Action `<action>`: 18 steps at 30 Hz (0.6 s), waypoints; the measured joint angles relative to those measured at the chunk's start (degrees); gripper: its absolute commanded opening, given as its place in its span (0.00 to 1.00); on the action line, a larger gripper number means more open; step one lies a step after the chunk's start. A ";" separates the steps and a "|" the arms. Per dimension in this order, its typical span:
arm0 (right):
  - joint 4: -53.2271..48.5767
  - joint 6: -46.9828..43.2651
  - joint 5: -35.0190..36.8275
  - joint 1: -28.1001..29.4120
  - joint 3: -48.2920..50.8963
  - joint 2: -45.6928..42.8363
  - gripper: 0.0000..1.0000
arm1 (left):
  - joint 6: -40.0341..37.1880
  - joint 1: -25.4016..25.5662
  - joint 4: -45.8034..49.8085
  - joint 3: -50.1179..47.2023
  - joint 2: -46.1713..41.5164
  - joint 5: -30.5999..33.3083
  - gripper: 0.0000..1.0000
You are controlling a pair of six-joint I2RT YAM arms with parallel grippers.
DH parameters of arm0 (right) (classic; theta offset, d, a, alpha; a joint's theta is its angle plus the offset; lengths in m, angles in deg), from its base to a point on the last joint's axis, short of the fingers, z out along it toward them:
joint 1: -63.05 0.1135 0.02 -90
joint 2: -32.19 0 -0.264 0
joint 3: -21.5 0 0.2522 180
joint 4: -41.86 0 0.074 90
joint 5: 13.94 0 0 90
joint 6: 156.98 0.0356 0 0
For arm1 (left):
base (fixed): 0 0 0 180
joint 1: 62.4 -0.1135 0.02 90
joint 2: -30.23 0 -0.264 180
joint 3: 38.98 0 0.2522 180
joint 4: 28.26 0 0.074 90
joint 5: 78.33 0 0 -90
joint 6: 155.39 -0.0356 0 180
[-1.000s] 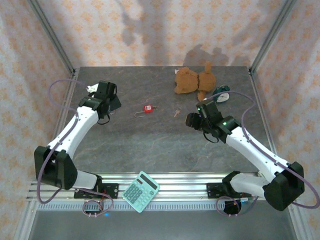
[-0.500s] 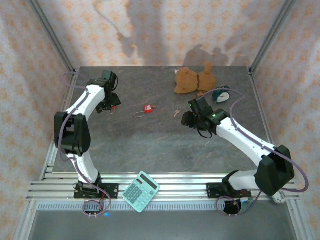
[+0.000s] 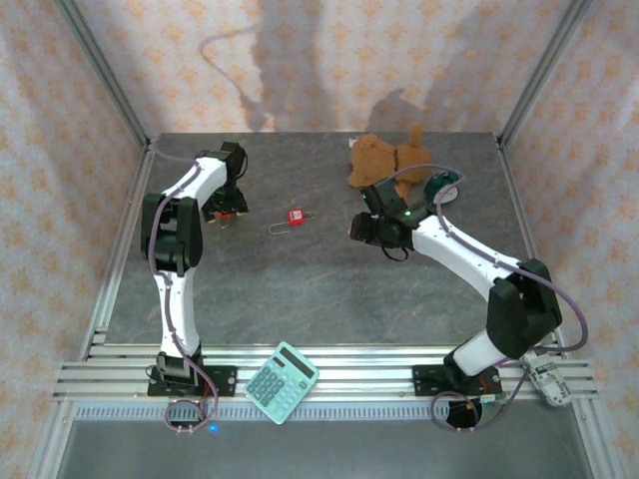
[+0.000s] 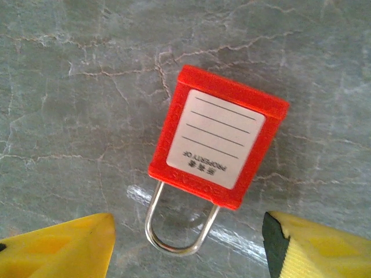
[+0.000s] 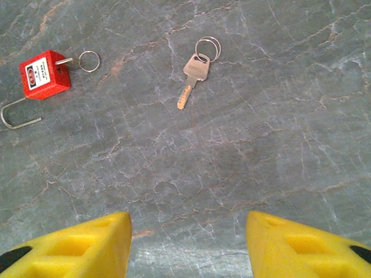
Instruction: Unlock with the key
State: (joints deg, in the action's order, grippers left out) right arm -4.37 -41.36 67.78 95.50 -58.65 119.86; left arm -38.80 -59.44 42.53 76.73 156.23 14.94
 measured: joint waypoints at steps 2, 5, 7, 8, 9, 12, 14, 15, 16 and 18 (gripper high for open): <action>0.57 -0.24 -0.46 -0.02 -0.17 0.37 0.54 | -0.81 -0.74 0.04 0.31 0.07 -0.52 0.68; 0.92 -0.46 -1.03 -0.15 -0.17 0.72 0.54 | -2.19 -1.90 -0.04 0.90 0.13 -1.55 0.63; 1.05 -0.66 -1.22 -0.24 -0.17 1.03 0.54 | -2.93 -2.58 0.00 1.79 0.72 -2.43 0.61; 1.05 -0.72 -1.22 -0.37 -0.17 1.22 0.54 | -3.19 -2.89 0.00 2.36 1.29 -2.84 0.60; 1.05 -0.85 -1.22 -0.39 -0.17 1.33 0.54 | -3.63 -3.15 -0.02 2.93 1.86 -3.10 0.56; 1.05 -0.87 -1.22 -0.39 -0.20 1.36 0.54 | -4.50 -3.76 0.00 4.11 3.78 -4.17 0.50; 1.03 -0.85 -1.22 -0.39 -0.20 1.36 0.54 | -4.68 -3.87 -0.07 4.20 4.63 -4.74 0.50; 1.03 -0.85 -1.22 -0.39 -0.20 1.36 0.54 | -4.70 -3.87 -0.24 4.24 4.68 -4.85 0.50; 1.03 -0.85 -1.22 -0.39 -0.20 1.36 0.54 | -4.87 -3.85 -0.15 4.35 4.66 -4.87 0.50; 1.01 -0.85 -1.20 -0.39 -0.20 1.31 0.54 | -5.27 -3.85 -0.22 4.50 4.68 -5.01 0.51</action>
State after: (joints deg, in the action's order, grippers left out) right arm -3.36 -42.21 66.58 95.11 -58.85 121.18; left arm -44.06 -63.29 42.32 81.23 160.90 9.94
